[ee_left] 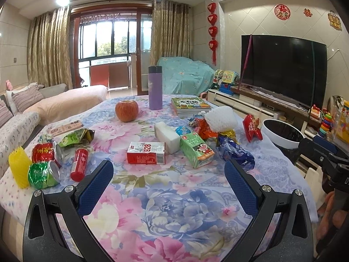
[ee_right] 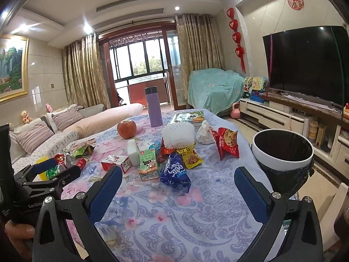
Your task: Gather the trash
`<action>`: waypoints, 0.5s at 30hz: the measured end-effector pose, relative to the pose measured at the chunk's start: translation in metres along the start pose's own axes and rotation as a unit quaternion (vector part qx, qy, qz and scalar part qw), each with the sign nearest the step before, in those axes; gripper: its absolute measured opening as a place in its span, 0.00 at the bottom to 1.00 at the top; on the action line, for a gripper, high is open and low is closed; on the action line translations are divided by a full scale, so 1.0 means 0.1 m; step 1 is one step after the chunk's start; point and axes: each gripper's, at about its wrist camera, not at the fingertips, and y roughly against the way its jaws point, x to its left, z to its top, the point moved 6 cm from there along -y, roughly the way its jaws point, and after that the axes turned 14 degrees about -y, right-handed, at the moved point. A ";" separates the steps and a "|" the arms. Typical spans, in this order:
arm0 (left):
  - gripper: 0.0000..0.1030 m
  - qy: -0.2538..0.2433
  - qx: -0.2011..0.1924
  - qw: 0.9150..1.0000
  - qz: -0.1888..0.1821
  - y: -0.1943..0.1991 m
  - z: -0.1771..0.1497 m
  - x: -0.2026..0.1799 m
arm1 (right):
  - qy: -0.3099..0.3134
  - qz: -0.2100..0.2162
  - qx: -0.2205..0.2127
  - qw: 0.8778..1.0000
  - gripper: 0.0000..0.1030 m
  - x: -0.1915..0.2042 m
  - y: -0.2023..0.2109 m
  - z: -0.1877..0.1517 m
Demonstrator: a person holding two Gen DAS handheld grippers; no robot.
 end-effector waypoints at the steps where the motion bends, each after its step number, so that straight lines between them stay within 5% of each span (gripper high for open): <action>1: 1.00 0.000 0.000 1.000 -0.001 0.00 0.00 0.00 | -0.001 0.000 0.001 1.000 1.00 -0.01 0.00 -0.01; 15: 1.00 -0.001 0.000 1.000 0.001 0.00 0.01 -0.01 | -0.006 0.001 0.006 1.000 1.00 -0.03 -0.03 -0.02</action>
